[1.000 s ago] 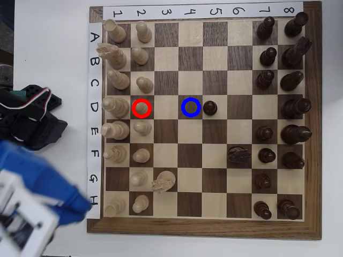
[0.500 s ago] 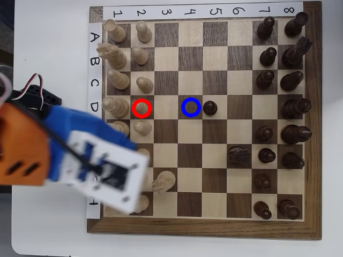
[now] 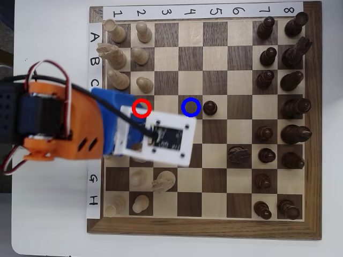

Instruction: Move the piece to destination

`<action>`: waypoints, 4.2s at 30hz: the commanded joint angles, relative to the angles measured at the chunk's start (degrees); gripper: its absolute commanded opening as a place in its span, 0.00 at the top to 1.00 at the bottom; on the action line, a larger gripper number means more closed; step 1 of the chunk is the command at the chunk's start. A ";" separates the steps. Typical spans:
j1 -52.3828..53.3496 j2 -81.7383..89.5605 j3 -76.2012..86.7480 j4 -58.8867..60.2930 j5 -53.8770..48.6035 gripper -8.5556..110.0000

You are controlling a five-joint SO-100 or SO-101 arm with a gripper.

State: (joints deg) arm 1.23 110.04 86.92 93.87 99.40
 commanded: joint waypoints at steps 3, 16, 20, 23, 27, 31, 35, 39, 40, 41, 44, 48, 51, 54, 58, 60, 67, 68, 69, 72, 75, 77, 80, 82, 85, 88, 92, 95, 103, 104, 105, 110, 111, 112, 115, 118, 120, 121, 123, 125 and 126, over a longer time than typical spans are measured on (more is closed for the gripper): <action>-6.24 1.32 3.87 2.99 21.71 0.93; -10.20 5.27 14.94 1.41 24.96 0.93; -11.87 7.56 17.67 -0.44 27.77 0.91; -12.39 9.58 19.95 -3.16 28.65 0.86; -12.30 12.48 23.20 -7.38 28.30 0.83; -11.69 13.80 25.22 -10.02 26.98 0.83; -10.55 13.62 26.89 -12.30 24.87 0.82; -9.76 11.69 27.16 -13.45 23.55 0.83; -9.49 10.99 27.16 -13.71 23.29 0.83; -9.32 10.11 27.16 -14.06 22.76 0.83; -8.44 7.47 26.98 -15.21 21.80 0.84; -8.00 4.31 26.37 -15.91 21.18 0.85; -8.09 2.11 26.19 -16.26 21.18 0.85; -8.26 -0.26 25.40 -16.00 21.45 0.85; -8.44 -1.67 24.79 -15.91 22.06 0.85; -8.79 -1.85 24.79 -15.47 22.24 0.85; -9.49 -2.02 25.14 -14.59 23.03 0.85; -9.58 -2.02 25.22 -14.50 23.12 0.85; -9.67 -2.02 25.22 -14.33 23.29 0.85; -9.93 -2.02 25.49 -14.06 23.82 0.85; -10.28 -2.02 25.75 -13.97 24.17 0.85; -10.46 -2.11 26.28 -14.41 24.35 0.85; -10.46 -2.37 27.07 -15.12 24.43 0.85; -10.55 -2.55 27.42 -15.47 24.52 0.84; -10.90 -3.08 27.69 -15.73 24.61 0.83; -11.07 -3.25 28.21 -16.61 25.14 0.83; -11.51 -3.25 28.92 -17.93 25.58 0.82; -11.87 -3.69 29.53 -18.90 25.75 0.81; -11.95 -5.01 32.26 -21.71 25.93 0.82; -11.95 -5.01 32.43 -21.88 25.84 0.82; -11.95 -5.01 32.61 -22.06 25.84 0.82; -11.78 -5.01 32.78 -22.76 25.75 0.82; -11.78 -4.92 32.70 -22.85 25.58 0.82; -11.78 -4.92 32.70 -23.03 25.49 0.82; -11.69 -4.83 32.78 -23.20 25.40 0.84; -11.60 -4.92 32.87 -23.20 25.31 0.87; -11.51 -5.01 32.96 -23.03 25.22 0.88; -11.51 -5.01 33.05 -22.94 25.14 0.88; -11.34 -5.01 33.22 -22.85 24.96 0.89; -11.25 -5.01 33.31 -22.85 24.96 0.89; -11.25 -5.01 33.31 -22.76 24.96 0.90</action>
State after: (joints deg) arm -9.32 105.03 120.15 73.12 99.84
